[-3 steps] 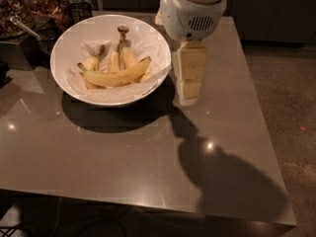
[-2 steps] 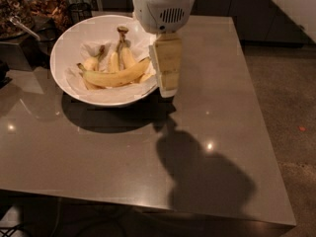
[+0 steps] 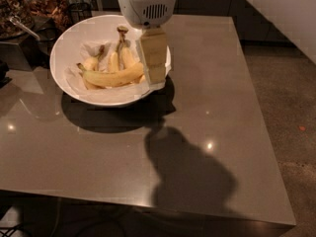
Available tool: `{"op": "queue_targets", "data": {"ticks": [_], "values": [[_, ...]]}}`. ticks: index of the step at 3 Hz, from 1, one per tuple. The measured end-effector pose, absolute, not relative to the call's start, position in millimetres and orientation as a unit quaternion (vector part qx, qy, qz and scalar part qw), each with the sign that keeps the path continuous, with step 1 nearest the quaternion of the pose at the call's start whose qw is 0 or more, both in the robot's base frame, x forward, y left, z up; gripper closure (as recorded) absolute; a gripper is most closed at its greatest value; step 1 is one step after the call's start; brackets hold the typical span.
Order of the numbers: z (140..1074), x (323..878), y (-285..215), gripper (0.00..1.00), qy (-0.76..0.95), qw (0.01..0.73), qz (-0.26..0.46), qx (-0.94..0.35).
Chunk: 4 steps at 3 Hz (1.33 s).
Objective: Pick banana from white bowl
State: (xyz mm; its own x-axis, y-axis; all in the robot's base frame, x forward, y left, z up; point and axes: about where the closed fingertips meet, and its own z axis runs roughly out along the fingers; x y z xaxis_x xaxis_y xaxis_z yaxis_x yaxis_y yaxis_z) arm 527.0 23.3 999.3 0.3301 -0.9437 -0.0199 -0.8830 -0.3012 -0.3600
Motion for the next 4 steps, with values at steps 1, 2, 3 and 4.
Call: {"op": "queue_targets", "data": {"ticks": [1,2,3,4], "values": [[996,543,38,0.0,0.571,0.154,-0.078,-0.803],[984,569,61,0.07,0.575,0.146,-0.046,-0.804],[966,583,75,0.23,0.586,0.133,-0.019,-0.799],[945,589,84,0.38,0.598,0.118,0.005,-0.793]]}}
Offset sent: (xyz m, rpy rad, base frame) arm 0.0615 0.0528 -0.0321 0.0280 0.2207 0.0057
